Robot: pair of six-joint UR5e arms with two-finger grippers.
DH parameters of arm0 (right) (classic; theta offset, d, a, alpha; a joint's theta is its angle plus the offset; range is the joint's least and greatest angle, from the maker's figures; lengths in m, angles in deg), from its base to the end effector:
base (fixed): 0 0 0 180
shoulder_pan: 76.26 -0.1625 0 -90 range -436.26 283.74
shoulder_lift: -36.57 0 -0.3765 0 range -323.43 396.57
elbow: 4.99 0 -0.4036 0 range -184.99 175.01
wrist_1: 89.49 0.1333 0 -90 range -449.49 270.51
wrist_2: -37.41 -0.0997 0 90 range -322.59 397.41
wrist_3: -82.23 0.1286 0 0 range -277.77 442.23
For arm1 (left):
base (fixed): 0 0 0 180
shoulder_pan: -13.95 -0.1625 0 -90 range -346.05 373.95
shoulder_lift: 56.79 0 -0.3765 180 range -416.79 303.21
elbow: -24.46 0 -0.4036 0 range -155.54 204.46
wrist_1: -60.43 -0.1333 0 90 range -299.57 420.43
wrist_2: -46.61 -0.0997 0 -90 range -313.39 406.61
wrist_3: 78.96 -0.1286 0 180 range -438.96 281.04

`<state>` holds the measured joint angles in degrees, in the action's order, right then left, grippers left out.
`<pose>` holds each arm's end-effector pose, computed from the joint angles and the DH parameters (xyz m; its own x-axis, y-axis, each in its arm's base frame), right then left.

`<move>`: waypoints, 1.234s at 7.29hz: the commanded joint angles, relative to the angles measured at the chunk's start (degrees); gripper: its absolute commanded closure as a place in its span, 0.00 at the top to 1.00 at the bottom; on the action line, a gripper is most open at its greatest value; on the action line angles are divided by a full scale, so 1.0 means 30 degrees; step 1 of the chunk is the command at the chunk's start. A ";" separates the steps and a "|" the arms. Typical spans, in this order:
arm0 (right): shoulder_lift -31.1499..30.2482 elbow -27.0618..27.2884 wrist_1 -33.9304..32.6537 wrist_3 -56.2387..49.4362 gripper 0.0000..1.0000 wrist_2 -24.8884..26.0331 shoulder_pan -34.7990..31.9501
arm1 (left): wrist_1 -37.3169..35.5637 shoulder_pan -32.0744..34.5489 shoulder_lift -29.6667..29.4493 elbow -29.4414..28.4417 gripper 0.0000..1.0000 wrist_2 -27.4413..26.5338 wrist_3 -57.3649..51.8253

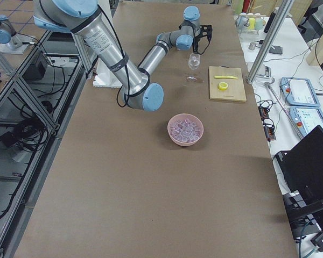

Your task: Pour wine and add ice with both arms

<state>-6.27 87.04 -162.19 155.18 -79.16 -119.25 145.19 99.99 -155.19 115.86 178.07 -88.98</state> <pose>-0.4495 -0.5226 0.0675 0.3698 -0.0138 0.9290 -0.2107 0.9726 0.0983 -0.0094 -0.5617 0.5544 0.7207 0.2757 -0.6361 -0.1972 0.9611 0.1931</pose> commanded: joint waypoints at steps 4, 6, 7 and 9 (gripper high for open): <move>-0.2114 0.3524 -0.1916 -0.0201 0.99 -0.1623 -0.1193 | 0.0018 0.0030 0.1266 0.1659 0.99 -0.0254 -0.0089; -0.4545 0.5615 -0.2514 -0.0233 0.99 -0.4461 -0.3210 | 0.0599 0.0029 0.1946 0.1786 0.99 -0.0198 -0.0088; -0.5980 0.5943 -0.2486 -0.0726 0.99 -0.6448 -0.4845 | 0.1184 0.0029 0.2067 0.1671 0.98 -0.0082 0.0115; -0.8123 0.5947 -0.2515 -0.3326 1.00 -0.7842 -0.6789 | 0.1190 0.0029 0.2010 0.1931 0.99 -0.0255 0.0059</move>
<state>-26.49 104.66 -169.67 149.43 -100.04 -136.17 148.49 100.08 -149.15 121.16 177.66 -88.75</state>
